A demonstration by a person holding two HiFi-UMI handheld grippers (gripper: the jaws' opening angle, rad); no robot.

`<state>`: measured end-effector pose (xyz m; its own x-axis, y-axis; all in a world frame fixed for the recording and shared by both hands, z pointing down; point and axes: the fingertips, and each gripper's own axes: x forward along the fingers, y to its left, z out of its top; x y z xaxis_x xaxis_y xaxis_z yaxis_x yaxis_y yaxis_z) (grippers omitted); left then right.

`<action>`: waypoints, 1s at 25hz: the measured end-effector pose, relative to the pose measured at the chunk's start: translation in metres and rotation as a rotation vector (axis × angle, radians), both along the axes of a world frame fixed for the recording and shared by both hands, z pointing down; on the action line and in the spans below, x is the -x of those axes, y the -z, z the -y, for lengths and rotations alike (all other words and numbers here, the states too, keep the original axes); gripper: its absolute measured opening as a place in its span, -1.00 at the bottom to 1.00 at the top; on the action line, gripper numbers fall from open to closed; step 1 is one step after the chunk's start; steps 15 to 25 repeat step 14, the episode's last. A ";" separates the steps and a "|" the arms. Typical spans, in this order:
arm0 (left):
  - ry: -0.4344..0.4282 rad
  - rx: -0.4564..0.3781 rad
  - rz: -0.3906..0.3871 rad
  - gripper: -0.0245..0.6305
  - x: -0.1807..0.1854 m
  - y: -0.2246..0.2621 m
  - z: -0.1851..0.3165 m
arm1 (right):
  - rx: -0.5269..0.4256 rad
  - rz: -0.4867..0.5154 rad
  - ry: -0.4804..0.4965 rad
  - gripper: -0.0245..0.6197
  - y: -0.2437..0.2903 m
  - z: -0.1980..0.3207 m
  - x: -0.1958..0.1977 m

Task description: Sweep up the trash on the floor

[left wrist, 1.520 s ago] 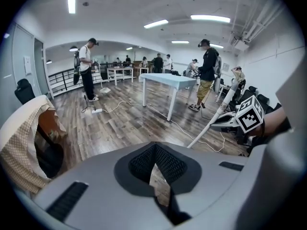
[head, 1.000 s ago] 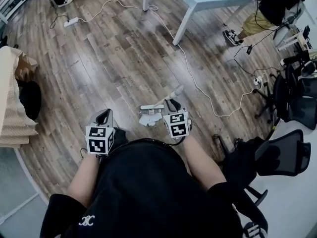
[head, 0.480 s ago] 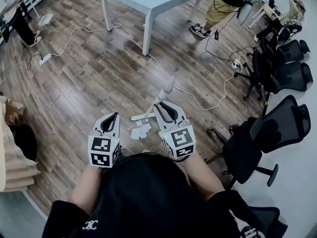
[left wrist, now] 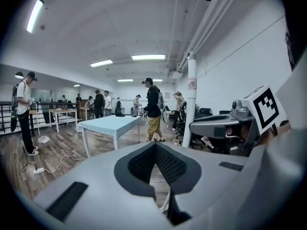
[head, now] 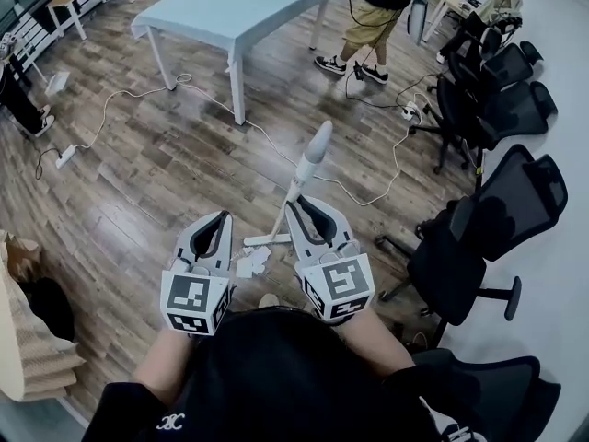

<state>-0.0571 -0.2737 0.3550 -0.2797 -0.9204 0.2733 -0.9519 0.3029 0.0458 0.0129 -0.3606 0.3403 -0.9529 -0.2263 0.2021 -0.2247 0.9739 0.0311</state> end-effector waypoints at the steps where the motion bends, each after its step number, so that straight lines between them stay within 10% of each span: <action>1: -0.011 -0.007 0.005 -0.94 -0.005 0.004 0.001 | -0.004 0.003 -0.008 -0.68 0.003 -0.001 -0.004; 25: -0.033 -0.018 0.002 -0.94 -0.031 -0.004 0.013 | -0.010 0.008 -0.039 -0.69 -0.006 0.017 -0.033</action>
